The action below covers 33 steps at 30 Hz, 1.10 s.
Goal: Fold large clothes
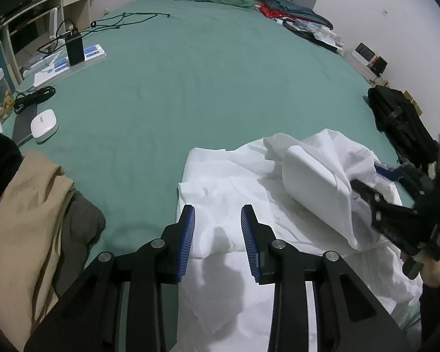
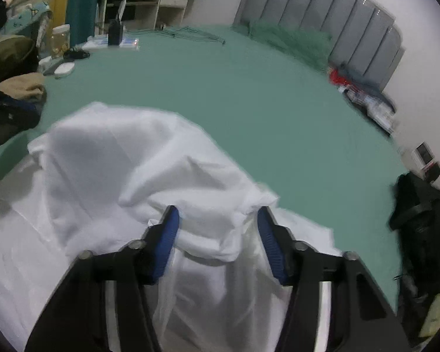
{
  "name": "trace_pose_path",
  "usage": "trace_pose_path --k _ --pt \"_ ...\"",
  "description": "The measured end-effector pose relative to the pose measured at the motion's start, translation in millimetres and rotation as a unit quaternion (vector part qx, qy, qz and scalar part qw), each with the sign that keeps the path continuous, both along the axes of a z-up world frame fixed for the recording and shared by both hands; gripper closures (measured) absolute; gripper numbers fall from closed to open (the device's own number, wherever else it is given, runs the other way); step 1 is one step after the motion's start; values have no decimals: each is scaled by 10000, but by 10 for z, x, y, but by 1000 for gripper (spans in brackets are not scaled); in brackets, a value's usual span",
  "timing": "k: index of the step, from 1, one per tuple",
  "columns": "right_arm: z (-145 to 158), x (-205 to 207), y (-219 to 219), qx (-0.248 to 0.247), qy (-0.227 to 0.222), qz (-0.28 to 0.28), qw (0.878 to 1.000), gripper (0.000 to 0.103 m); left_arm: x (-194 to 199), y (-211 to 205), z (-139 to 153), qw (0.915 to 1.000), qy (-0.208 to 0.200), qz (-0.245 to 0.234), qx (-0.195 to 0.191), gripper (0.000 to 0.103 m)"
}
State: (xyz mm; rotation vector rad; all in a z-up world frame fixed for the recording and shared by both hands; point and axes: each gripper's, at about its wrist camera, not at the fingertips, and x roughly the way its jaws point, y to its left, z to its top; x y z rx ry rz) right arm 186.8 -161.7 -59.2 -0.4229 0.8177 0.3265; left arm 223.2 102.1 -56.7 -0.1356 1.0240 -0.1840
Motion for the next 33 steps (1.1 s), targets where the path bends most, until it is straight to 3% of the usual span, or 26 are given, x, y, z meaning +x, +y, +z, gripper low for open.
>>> trace_pose_path --k 1,7,13,16,17,18,22,28,30,33 --pt "-32 -2 8 49 154 16 9999 101 2 -3 -7 10000 10 -2 2 68" --pt "40 -602 147 -185 65 434 9989 101 -30 1 22 10000 -11 -18 -37 68" --pt "-278 -884 268 -77 763 372 9964 98 -131 -51 62 9999 -89 -114 -22 68" --pt "-378 -907 285 275 1058 157 9939 67 -165 -132 36 9997 -68 -242 -34 68" --pt "-341 -946 278 504 1076 171 9928 50 -166 -166 27 9995 -65 -291 -50 68" --pt "-302 -988 274 648 1084 192 9918 40 -170 -193 22 9994 -68 -329 -82 68" --pt "-53 -1077 118 662 751 113 9949 39 -172 -320 57 9983 -172 -496 -232 68" --pt "404 -886 -464 798 -267 -694 9940 39 -130 -493 248 9957 -653 -513 -407 68" --pt "378 -685 -617 743 -291 -1006 9917 39 -75 -582 252 9946 -711 -627 -417 68" --pt "199 -456 -782 946 19 -1206 9882 39 18 -735 103 9936 -537 -924 -374 68"
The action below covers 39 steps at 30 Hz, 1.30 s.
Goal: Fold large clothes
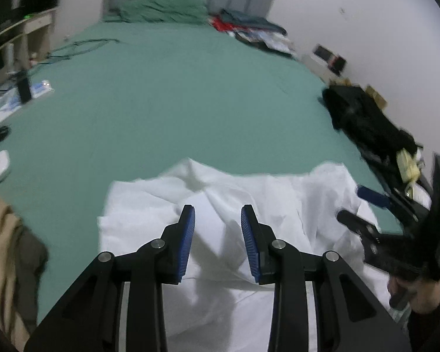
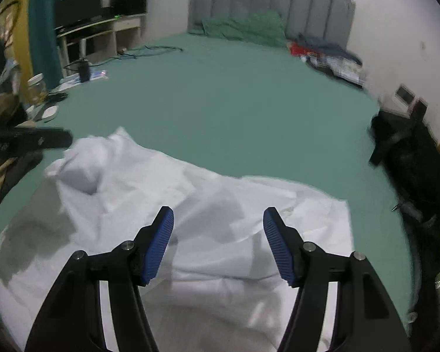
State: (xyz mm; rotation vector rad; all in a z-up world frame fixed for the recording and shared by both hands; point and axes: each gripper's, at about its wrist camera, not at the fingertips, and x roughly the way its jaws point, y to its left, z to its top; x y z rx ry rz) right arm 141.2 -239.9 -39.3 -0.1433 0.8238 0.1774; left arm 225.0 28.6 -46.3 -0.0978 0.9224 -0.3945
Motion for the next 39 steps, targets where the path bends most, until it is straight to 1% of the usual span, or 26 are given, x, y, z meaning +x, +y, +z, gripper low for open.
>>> trace_pose_path --k 1,2,4,5,7,8,9,11,14,16,18,20,22,23,24,27,29,32,34,39 --pt "-51 57 3 122 113 -6 9999 39 16 -38 -99 9998 108 -79 114 68" --pt "-176 125 -55 250 298 -31 9992 39 26 -66 -206 9993 220 -80 294 68" --pt "-329 166 -134 291 462 -144 9984 39 60 -66 -429 9968 507 49 613 68" --pt "-413 196 -212 298 514 -255 9979 39 68 -53 -493 9960 578 104 675 68" --pt "-479 215 -322 379 519 -330 9974 39 96 -32 -617 9946 726 79 739 64" --pt "-487 229 -374 427 496 -328 9973 39 100 -28 -652 9945 752 45 734 62" --pt "-495 239 -399 414 489 -327 9974 39 88 -39 -662 9947 676 5 780 62" --pt "-496 260 -448 328 464 -311 9979 39 77 -60 -648 9941 648 -29 871 61" --pt "-487 309 -407 100 420 -249 9988 39 51 -60 -610 9938 682 -3 880 61" --pt "-476 308 -401 74 454 -263 9986 39 11 -78 -590 9932 700 -47 924 61" --pt "-456 249 -381 -65 438 -269 9987 39 9 -61 -581 9929 745 -67 930 61" --pt "-419 160 -325 -322 323 -291 9985 39 15 -62 -578 9928 761 -102 920 61" --pt "-351 55 -281 -465 130 -318 9983 39 -11 -38 -589 9930 768 -121 894 61" --pt "-325 -8 -270 -478 51 -292 9984 39 -29 -24 -594 9934 757 -116 858 61" --pt "-338 -55 -254 -488 56 -267 9984 36 -40 -15 -597 9938 752 -106 815 61" --pt "-509 -90 -252 -421 372 -150 9983 33 -83 26 -588 9941 761 -99 769 61" --pt "-520 -100 -273 -329 362 -169 9987 33 -113 23 -589 9941 740 -114 782 61" --pt "-440 -102 -296 -283 400 -196 9986 33 -149 49 -573 9949 692 -52 730 61" --pt "-388 -113 -279 -300 398 -193 9986 33 -174 45 -536 9956 633 74 682 61" --pt "-210 -318 -282 -391 336 -100 9986 33 -335 124 -378 9958 415 445 689 61"
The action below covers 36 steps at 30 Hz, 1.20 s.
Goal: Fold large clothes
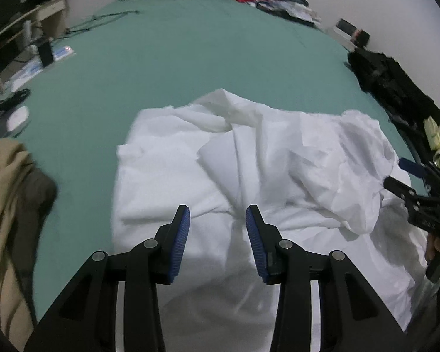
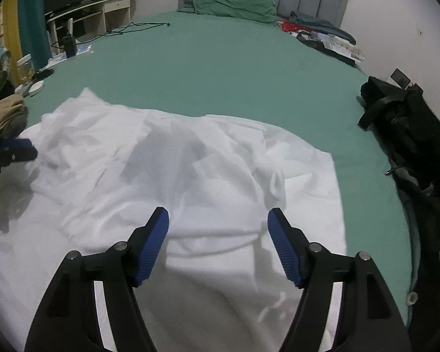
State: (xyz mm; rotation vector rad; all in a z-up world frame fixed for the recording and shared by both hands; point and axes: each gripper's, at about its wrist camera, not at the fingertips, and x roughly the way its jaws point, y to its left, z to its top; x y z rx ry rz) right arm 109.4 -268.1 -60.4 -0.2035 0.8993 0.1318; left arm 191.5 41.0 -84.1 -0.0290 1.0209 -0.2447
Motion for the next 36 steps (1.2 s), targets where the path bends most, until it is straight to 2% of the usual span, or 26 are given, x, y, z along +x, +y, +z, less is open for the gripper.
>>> trace_pose_path --k 3,12,18,24,26,30,36 --pt "113 -161 -24 -43 -57 34 10000 33 -150 106 126 9995 -135 268 103 61" --pt "443 -661 -230 -51 -227 43 9997 33 -729 451 425 9962 -198 843 -100 61" --pt "585 -980 -587 -212 -248 -23 9995 33 -1180 752 490 9918 -135 1260 -144 61" --pt "517 -1274 -1127 -531 17 -231 9983 33 -1543 992 317 9876 127 1565 -16 61" --pt "470 -1357 -1311 -600 144 -330 9976 33 -1629 1033 213 9858 245 1651 191 61" --pt "374 -1497 -1701 -683 411 -607 9950 33 -1718 1098 51 9827 466 1781 221 61" --pt "202 -1653 -2069 -639 752 -847 9915 33 -1737 1153 -85 9802 588 1849 387 61"
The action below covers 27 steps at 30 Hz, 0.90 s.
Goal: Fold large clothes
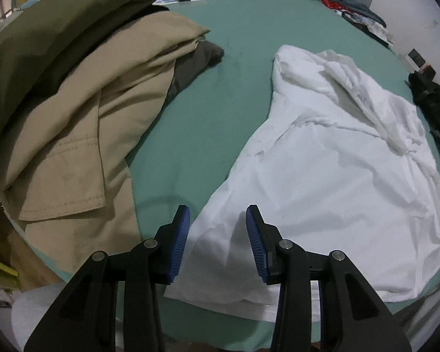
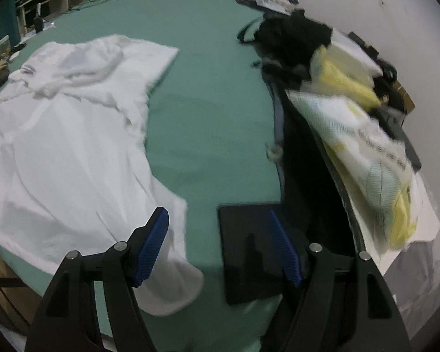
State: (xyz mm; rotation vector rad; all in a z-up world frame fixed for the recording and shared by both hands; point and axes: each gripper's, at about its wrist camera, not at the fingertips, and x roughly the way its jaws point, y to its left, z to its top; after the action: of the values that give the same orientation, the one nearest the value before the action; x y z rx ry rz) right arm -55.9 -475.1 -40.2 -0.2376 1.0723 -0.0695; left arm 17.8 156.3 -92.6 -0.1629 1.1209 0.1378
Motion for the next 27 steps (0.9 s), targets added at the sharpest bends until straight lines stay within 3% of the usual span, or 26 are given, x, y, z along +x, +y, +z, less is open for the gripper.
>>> trace_pose_path --k 8,14,19,20,21,23,24,26,27 --pt "-180 -77 -81 675 298 72 9972 33 42 35 -182 9999 138 13 -17 61" --pt "-123 -28 80 475 120 571 9972 33 -20 0 -144 9993 128 -296 -162 61" --pt "-338 211 160 610 525 1148 9901 35 -74 -196 -227 9973 189 -641 298 58" --pt "-384 228 200 684 640 1316 9869 49 -73 -219 -226 9970 190 -646 375 58" --pt "-410 228 249 753 746 1499 9830 75 -74 -238 -225 9968 196 -638 430 58" --pt "-407 199 309 714 759 1601 9816 100 -70 -245 -225 9967 224 -639 445 58" --pt "-380 186 318 737 765 1562 9820 100 -66 -239 -221 9968 223 -652 417 60" --pt "-268 149 293 1092 729 1456 9806 100 -64 -239 -185 9959 258 -824 266 100" --pt "-197 137 269 1280 675 1366 9800 100 -66 -243 -140 9956 220 -861 300 100"
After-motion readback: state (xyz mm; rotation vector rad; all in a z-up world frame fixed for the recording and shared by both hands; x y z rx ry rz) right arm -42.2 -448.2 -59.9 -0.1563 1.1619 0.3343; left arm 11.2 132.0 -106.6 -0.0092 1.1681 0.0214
